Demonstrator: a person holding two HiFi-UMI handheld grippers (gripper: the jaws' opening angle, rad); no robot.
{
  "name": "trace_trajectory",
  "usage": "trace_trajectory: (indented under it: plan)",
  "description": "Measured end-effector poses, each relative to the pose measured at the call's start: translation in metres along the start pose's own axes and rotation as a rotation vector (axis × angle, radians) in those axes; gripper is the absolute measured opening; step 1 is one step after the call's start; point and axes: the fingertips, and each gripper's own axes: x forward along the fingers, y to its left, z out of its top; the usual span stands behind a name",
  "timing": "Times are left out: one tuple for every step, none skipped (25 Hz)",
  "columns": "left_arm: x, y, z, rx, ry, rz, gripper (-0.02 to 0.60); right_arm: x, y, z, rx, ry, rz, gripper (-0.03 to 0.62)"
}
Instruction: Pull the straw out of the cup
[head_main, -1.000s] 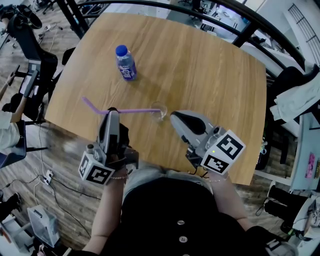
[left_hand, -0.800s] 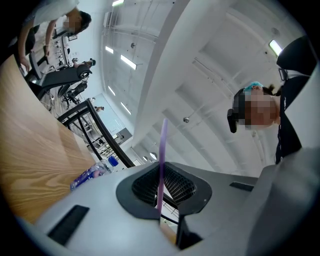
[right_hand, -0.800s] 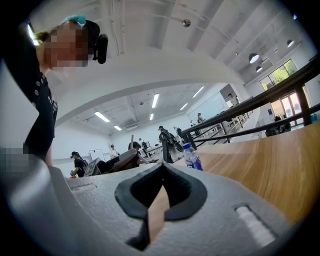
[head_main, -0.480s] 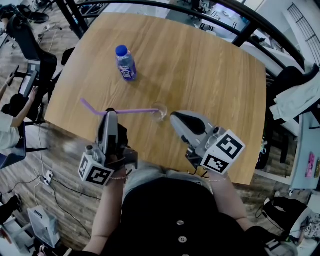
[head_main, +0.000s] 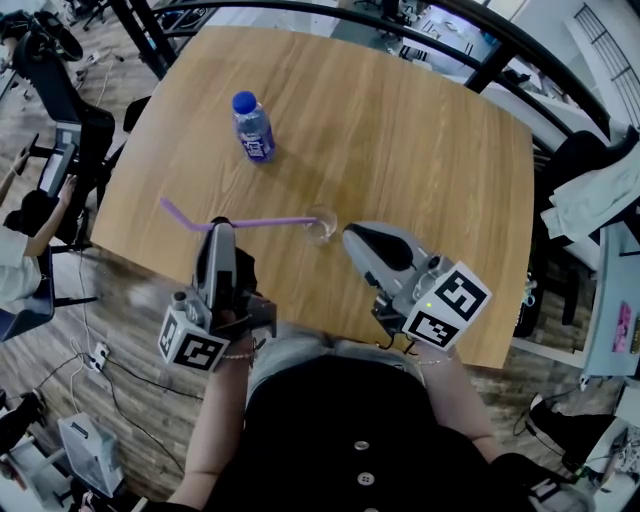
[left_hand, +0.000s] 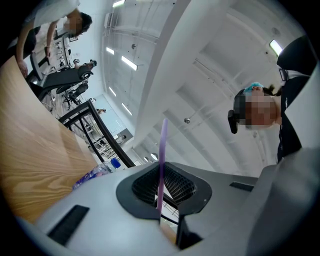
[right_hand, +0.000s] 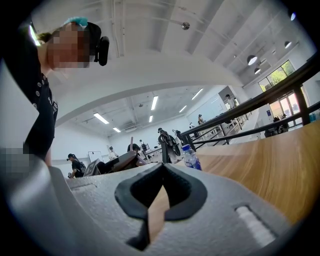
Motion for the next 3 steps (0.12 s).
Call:
trace_trajectory:
  plan:
    - [-0.0004, 0.0003, 0.0003, 0.002, 0.0, 0.001, 0.04, 0.0003, 0.0004, -0.0003, -0.001, -0.001, 0.001, -0.002]
    - [-0.0009, 0.0007, 0.0006, 0.004, -0.001, 0.003, 0.04, 0.0004, 0.0009, -0.0007, -0.002, -0.001, 0.002, -0.002]
    - [-0.0016, 0.0013, 0.0009, 0.006, -0.002, 0.005, 0.04, 0.0006, 0.0014, -0.001, -0.003, -0.002, 0.003, -0.002]
